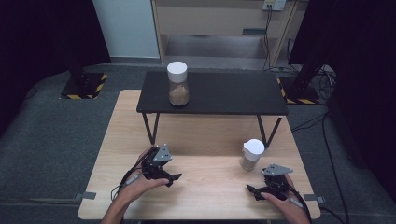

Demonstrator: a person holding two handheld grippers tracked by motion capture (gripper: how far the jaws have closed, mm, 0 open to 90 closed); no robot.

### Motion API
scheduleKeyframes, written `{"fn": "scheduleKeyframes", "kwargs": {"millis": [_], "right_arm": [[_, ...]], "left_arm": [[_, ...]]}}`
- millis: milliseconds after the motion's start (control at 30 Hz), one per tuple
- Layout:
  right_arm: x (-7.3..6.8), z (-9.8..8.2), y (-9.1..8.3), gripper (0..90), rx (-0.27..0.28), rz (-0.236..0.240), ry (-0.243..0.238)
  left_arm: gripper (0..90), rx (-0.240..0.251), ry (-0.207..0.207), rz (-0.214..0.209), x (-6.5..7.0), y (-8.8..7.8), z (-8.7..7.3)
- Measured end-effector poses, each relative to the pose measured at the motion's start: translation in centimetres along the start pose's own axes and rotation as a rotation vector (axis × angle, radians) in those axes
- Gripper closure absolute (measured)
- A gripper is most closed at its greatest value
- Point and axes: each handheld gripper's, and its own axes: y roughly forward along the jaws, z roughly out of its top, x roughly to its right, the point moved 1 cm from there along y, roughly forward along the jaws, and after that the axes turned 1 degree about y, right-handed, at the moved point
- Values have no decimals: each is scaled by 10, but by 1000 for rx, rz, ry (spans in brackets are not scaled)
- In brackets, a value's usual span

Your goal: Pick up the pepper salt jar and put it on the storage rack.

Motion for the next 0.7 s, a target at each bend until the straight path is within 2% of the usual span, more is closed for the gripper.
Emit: {"fn": "scheduleKeyframes", "kwargs": {"millis": [267, 367, 467, 567, 700], "right_arm": [[0, 0, 0, 35, 0, -1, 1], [0, 0, 0, 35, 0, -1, 1], [0, 0, 0, 36, 0, -1, 1], [-1, 0, 0, 36, 0, -2, 2], [-1, 0, 0, 35, 0, -5, 4]], "left_arm": [[24, 1, -49, 24, 6, -6, -17], [24, -16, -60, 59, 13, -9, -24], [26, -11, -87, 75, 17, -13, -33], [28, -12, -103, 114, 21, -17, -39], [28, -7, -161, 164, 21, -21, -49]]}}
